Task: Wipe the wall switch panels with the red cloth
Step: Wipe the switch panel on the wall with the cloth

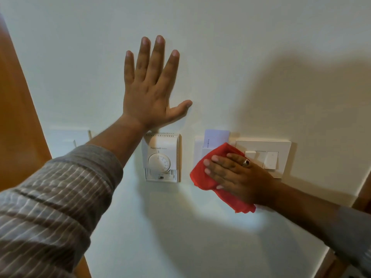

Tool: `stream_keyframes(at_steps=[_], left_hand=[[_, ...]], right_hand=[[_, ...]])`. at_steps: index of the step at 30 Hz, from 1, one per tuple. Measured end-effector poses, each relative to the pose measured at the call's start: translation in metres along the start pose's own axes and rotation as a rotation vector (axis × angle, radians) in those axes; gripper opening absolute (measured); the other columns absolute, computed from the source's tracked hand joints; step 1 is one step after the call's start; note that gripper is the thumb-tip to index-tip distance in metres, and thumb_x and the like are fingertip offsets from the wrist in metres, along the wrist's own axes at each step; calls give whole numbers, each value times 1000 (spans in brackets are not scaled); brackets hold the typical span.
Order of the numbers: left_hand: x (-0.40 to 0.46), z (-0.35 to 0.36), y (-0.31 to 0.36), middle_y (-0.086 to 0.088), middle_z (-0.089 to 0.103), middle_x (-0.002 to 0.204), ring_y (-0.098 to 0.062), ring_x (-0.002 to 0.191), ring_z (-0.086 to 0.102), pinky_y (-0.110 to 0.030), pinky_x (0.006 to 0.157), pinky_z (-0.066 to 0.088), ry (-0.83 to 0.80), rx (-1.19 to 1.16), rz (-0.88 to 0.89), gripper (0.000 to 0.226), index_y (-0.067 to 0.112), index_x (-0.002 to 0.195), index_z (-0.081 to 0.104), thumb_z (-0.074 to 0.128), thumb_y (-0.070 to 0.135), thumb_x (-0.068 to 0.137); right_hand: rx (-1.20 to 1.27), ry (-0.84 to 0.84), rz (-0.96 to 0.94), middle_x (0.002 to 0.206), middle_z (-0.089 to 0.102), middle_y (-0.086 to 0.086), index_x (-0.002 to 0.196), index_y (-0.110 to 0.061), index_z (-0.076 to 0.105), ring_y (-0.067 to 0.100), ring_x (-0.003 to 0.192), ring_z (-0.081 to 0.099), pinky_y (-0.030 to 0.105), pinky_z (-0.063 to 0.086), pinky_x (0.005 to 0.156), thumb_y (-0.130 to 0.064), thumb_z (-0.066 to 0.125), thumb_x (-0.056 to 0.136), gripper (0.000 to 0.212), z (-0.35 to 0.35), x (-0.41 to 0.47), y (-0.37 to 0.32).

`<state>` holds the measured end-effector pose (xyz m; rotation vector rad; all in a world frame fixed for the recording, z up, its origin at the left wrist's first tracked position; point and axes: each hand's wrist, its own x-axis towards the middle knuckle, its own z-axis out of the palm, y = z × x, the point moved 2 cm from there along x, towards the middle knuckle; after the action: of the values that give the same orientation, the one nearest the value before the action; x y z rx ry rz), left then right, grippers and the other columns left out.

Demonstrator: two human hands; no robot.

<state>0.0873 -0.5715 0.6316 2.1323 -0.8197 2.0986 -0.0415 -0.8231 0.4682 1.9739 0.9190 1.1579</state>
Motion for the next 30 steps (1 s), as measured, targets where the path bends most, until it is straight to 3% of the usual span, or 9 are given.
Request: stream_keyframes(at_steps=[4, 8, 12, 17, 23, 30], left_hand=[[-1, -2, 1, -26, 26, 165, -51, 151, 22, -67, 121, 12, -7, -16, -3, 101, 15, 160, 22, 38, 82, 86], [0, -2, 3, -27, 26, 164, -52, 151, 22, -67, 121, 11, -5, -13, -8, 101, 14, 160, 24, 37, 81, 86], [0, -3, 3, -28, 27, 164, -52, 151, 23, -67, 121, 12, -7, -6, -7, 101, 13, 159, 26, 38, 81, 86], [-1, -5, 2, -27, 27, 165, -51, 151, 23, -67, 121, 13, -16, -19, -5, 100, 14, 160, 25, 38, 81, 87], [-1, -3, 2, -26, 28, 165, -51, 151, 24, -67, 121, 14, -2, -10, -19, 100, 16, 160, 24, 37, 82, 86], [0, -4, 3, -27, 29, 163, -52, 150, 26, -68, 120, 16, 5, -10, -19, 99, 14, 159, 29, 39, 81, 87]], right_hand=[[13, -51, -43, 160, 30, 11, 155, -10, 31, 28, 152, 22, 43, 11, 126, -37, 57, 102, 65, -3, -1, 5], [-21, 51, 76, 159, 32, 14, 152, -7, 38, 30, 151, 26, 44, 13, 126, -48, 52, 102, 66, -5, 17, 1], [-94, 71, 159, 160, 30, 18, 154, -4, 34, 35, 149, 27, 47, 10, 126, -53, 44, 104, 71, 0, 43, -5], [-113, 78, 134, 160, 24, 19, 155, -4, 30, 37, 150, 24, 48, 10, 126, -54, 45, 103, 73, 3, 39, -4], [-138, 119, 302, 162, 24, 18, 155, -6, 30, 36, 153, 20, 49, 13, 125, -53, 54, 100, 76, 10, 30, -18], [-82, 52, -11, 162, 28, 10, 155, -15, 36, 34, 152, 22, 49, 11, 125, -37, 48, 107, 55, 8, 38, -3]])
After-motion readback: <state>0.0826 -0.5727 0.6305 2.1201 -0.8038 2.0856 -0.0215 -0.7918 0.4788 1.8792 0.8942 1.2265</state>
